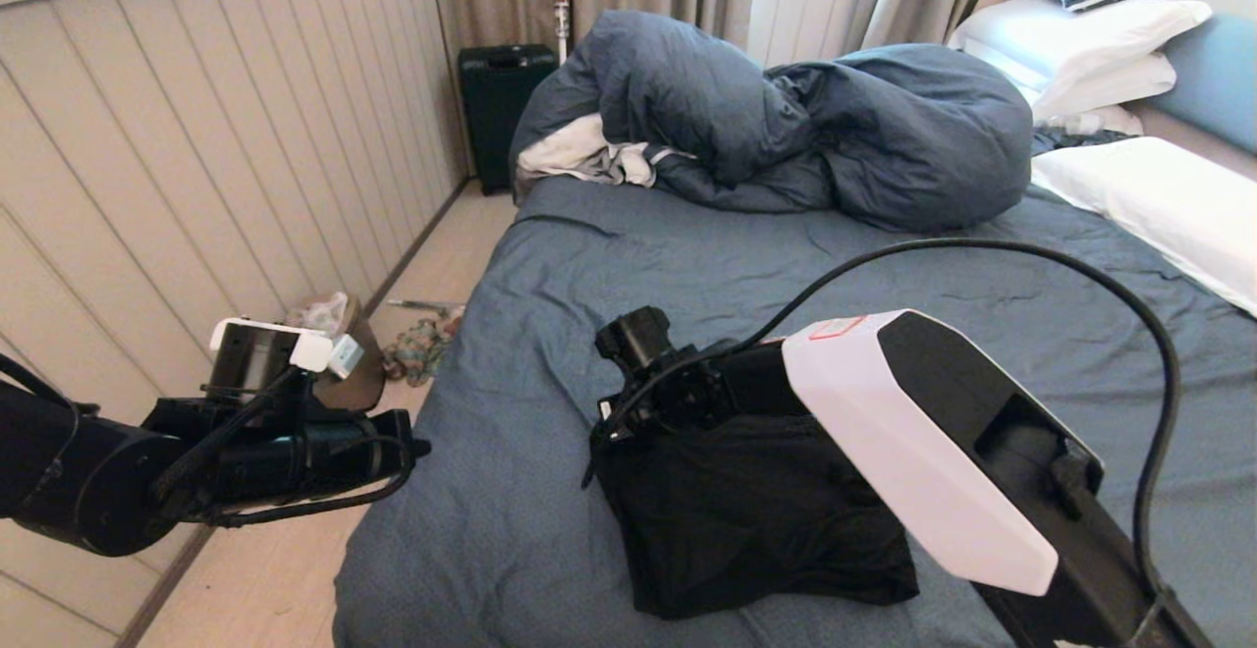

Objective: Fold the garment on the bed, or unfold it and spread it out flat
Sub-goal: Fold the black T-shirt

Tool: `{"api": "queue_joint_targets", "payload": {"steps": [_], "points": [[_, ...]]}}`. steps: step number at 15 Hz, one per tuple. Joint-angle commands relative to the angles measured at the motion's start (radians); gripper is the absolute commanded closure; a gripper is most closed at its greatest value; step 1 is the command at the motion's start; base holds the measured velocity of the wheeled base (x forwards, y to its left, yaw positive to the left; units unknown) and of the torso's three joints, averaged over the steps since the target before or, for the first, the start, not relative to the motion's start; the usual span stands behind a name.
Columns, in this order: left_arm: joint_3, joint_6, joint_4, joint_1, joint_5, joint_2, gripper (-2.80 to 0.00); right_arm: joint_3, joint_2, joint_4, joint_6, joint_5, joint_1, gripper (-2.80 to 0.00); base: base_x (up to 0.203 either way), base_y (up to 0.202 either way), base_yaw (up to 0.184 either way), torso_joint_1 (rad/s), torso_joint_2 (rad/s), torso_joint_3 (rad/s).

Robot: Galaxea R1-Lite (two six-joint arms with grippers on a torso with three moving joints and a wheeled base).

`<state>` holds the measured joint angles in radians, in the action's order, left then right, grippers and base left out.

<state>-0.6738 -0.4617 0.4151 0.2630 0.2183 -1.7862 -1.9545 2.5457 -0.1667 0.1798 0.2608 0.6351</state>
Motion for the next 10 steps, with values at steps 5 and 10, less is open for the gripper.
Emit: {"api": "queue_joint_targets", "payload": {"steps": [5, 10], "points": [[0.004, -0.003, 0.027, 0.001, 0.002, -0.017, 0.00, -0.001, -0.015, 0.090, -0.023, 0.003, 0.006, 0.00, 0.000, 0.000, 0.000, 0.000, 0.00, 0.000], [0.018, -0.002, 0.080, 0.001, 0.000, -0.038, 0.00, 0.085, -0.098, 0.097, -0.013, 0.015, -0.029, 0.00, 0.000, 0.000, 0.000, 0.000, 0.00, 0.000]]}}
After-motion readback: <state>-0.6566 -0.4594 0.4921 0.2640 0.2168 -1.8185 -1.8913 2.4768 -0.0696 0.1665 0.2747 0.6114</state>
